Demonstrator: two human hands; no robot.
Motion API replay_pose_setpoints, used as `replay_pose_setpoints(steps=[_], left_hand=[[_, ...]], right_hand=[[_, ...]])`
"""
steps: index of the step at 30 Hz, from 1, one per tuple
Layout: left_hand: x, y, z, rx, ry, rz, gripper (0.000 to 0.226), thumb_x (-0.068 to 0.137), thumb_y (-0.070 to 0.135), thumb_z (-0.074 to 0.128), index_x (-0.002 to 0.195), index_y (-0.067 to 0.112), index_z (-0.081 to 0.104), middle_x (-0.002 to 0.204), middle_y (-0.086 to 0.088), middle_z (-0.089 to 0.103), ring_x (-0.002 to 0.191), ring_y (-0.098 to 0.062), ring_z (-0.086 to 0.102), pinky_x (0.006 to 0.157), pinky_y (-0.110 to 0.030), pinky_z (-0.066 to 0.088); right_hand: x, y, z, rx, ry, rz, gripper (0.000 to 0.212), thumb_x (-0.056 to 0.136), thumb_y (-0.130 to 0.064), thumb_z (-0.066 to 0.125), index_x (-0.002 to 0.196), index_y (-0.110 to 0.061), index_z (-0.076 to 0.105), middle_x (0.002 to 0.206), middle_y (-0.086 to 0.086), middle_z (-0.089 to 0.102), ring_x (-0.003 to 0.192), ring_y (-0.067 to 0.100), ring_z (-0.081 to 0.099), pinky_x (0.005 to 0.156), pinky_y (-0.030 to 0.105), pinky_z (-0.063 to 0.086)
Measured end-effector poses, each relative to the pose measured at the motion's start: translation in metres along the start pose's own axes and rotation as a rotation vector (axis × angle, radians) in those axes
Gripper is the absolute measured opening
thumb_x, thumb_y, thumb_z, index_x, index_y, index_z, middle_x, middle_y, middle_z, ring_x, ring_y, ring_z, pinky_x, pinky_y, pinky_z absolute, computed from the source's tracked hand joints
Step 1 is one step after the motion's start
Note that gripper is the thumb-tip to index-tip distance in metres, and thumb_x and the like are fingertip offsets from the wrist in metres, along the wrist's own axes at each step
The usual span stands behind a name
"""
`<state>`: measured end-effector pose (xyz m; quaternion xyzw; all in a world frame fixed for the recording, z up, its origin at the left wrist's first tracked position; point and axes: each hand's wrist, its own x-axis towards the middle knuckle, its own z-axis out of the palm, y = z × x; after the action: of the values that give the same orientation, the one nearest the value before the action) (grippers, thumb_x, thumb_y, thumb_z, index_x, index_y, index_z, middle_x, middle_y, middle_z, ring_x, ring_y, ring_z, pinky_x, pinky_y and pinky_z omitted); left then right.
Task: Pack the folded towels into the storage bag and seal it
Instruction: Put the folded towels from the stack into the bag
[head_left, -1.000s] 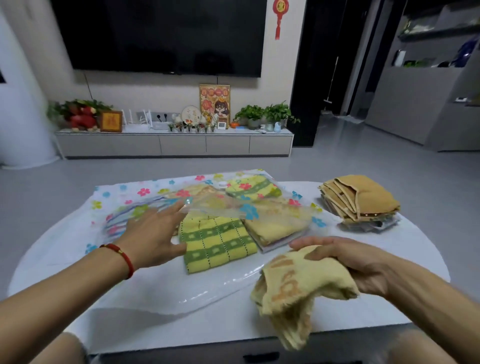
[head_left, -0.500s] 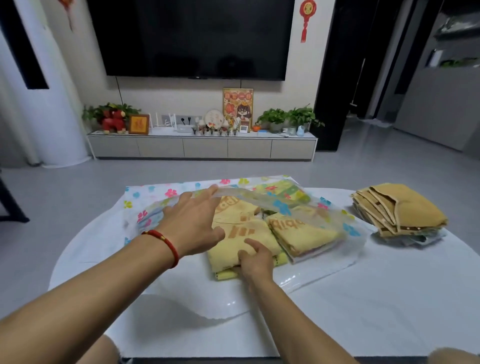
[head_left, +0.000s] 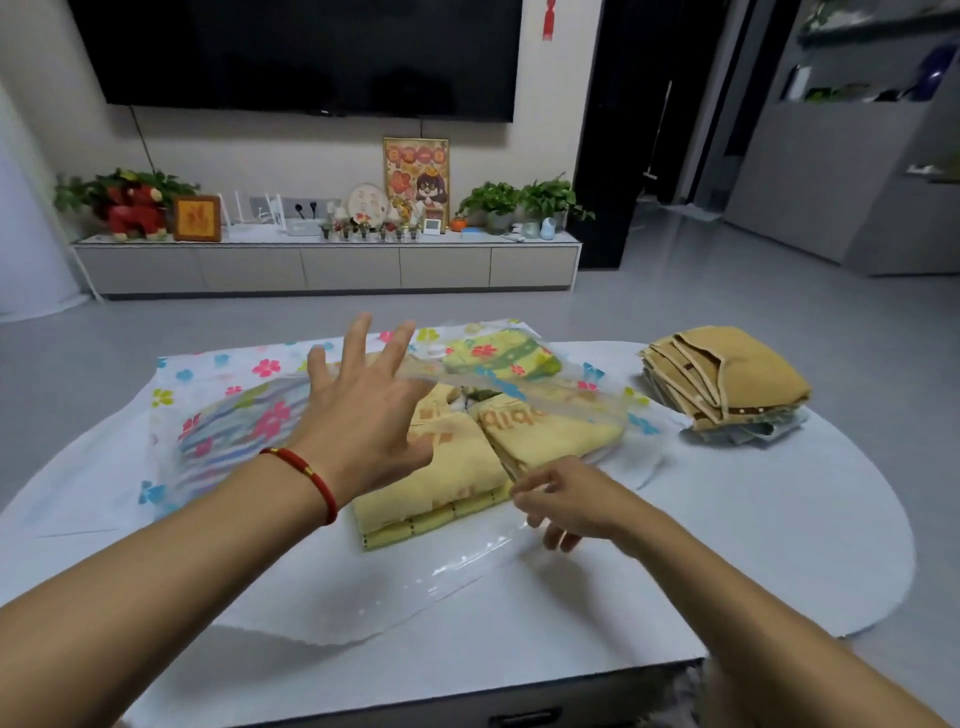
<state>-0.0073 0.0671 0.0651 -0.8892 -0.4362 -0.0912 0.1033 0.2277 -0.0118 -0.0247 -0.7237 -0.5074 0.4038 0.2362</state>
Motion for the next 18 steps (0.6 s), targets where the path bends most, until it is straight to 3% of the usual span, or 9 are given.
replay_pose_setpoints(steps=[3,6,8,11,14,18], left_hand=[[0.026,0.022,0.008,0.013,0.007,0.072,0.061,0.075,0.054,0.070,0.133,0.041,0.055,0.165,-0.004,0.008,0.149,-0.039,-0.009,0.110,-0.074,0.015],[0.051,0.049,0.018,0.037,0.005,0.127,0.061,0.074,0.058,0.068,0.132,0.042,0.055,0.165,-0.003,0.009,0.149,-0.039,-0.009,0.110,-0.073,0.015],[0.067,0.065,0.026,0.040,-0.009,0.148,0.062,0.075,0.061,0.065,0.134,0.042,0.054,0.166,-0.001,0.008,0.149,-0.037,-0.009,0.110,-0.075,0.013],[0.090,0.082,0.033,0.028,-0.013,0.151,0.063,0.076,0.062,0.064,0.135,0.043,0.053,0.166,0.001,0.010,0.150,-0.036,-0.007,0.108,-0.077,0.012],[0.110,0.090,0.038,-0.014,-0.013,0.132,0.066,0.075,0.063,0.066,0.136,0.039,0.054,0.165,0.002,0.012,0.150,-0.033,-0.008,0.107,-0.079,0.011],[0.126,0.091,0.044,-0.076,0.004,0.096,0.068,0.071,0.067,0.065,0.133,0.039,0.058,0.164,0.004,0.018,0.149,-0.032,-0.004,0.107,-0.079,0.015]], right_hand=[[-0.018,0.033,-0.080,-0.063,0.153,0.023,0.015,0.097,-0.023,0.065,0.099,-0.015,0.077,0.082,0.007,0.076,0.056,0.017,0.069,0.048,0.024,0.053],[-0.011,0.068,-0.145,-0.097,0.418,0.055,0.016,0.098,-0.021,0.064,0.094,-0.013,0.078,0.079,0.010,0.076,0.060,0.021,0.068,0.055,0.033,0.056],[0.009,0.090,-0.180,-0.180,0.607,0.073,0.022,0.098,-0.021,0.061,0.092,-0.010,0.079,0.078,0.013,0.074,0.068,0.030,0.069,0.067,0.042,0.059],[0.043,0.113,-0.223,-0.320,0.783,0.162,0.029,0.098,-0.022,0.054,0.091,-0.006,0.077,0.084,0.021,0.074,0.087,0.042,0.068,0.081,0.045,0.059],[0.075,0.129,-0.257,-0.379,0.880,0.188,0.032,0.097,-0.020,0.052,0.114,-0.009,0.077,0.119,0.024,0.072,0.115,0.045,0.062,0.099,0.046,0.053],[0.112,0.143,-0.295,-0.367,0.827,0.229,0.044,0.103,-0.030,0.052,0.146,-0.022,0.056,0.150,0.019,0.052,0.139,0.042,0.045,0.117,0.051,0.038]])
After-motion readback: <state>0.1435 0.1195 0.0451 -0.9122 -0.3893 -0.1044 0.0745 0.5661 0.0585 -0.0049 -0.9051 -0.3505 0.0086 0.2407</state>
